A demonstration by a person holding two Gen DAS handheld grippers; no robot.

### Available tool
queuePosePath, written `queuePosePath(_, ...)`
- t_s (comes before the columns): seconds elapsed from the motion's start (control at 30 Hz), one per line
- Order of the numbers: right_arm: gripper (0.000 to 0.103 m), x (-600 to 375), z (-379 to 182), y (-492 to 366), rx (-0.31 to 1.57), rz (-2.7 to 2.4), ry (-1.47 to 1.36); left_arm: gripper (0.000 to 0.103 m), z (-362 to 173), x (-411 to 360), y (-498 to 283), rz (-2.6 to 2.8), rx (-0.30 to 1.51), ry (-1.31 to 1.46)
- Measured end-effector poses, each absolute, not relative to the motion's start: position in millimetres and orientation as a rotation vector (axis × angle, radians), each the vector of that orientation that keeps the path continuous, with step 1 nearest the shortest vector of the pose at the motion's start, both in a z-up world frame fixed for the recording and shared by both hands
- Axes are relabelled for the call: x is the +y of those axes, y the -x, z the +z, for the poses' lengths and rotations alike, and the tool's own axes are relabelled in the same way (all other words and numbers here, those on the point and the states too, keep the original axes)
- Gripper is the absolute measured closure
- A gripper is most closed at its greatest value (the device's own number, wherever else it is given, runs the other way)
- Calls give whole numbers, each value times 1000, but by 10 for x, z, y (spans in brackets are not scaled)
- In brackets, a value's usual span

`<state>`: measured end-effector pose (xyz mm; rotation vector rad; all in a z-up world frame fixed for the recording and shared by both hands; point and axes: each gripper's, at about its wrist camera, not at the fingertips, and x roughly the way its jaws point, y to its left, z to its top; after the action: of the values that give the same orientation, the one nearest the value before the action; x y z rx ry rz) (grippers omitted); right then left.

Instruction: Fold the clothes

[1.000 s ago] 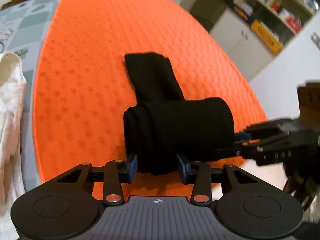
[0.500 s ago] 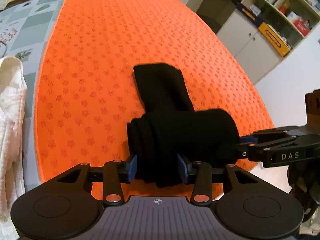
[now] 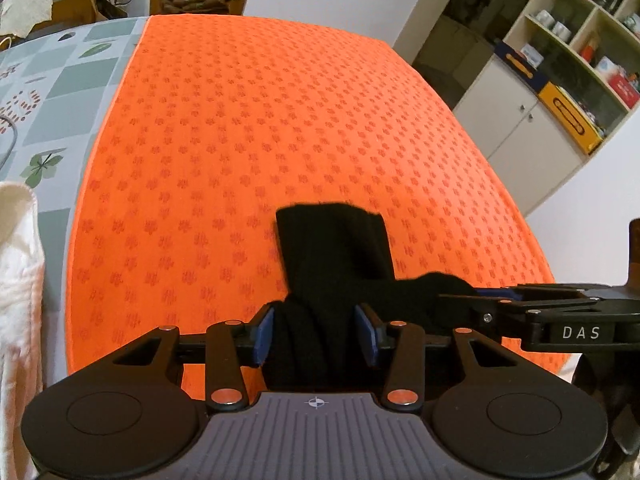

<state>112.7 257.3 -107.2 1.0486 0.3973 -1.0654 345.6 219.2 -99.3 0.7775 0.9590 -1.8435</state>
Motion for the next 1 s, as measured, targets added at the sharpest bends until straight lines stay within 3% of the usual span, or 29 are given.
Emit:
queuePosePath(0.23, 53, 2623, -778, -1067, 373, -1086, -878, 57, -1164, 1966, -3354, -1816, 937, -838)
queuePosePath(0.43, 52, 3072, -566, -1345, 489, -955, -655, 57, -1225, 1930, -3342, -1827, 939, -834)
queuePosePath(0.53, 46, 3291, -539, -1501, 551, -890, -541, 57, -1229, 1918, -3350, -1832, 934, -839)
queuePosePath(0.83, 43, 3561, -768, -2062, 764, -747, -221, 57, -1251, 1986, -3417, -1808, 910, -860)
queuePosePath(1.0, 32, 3624, -913, -2206, 868, -726, -72, 57, -981, 2153, -3675, -1792, 891, -758)
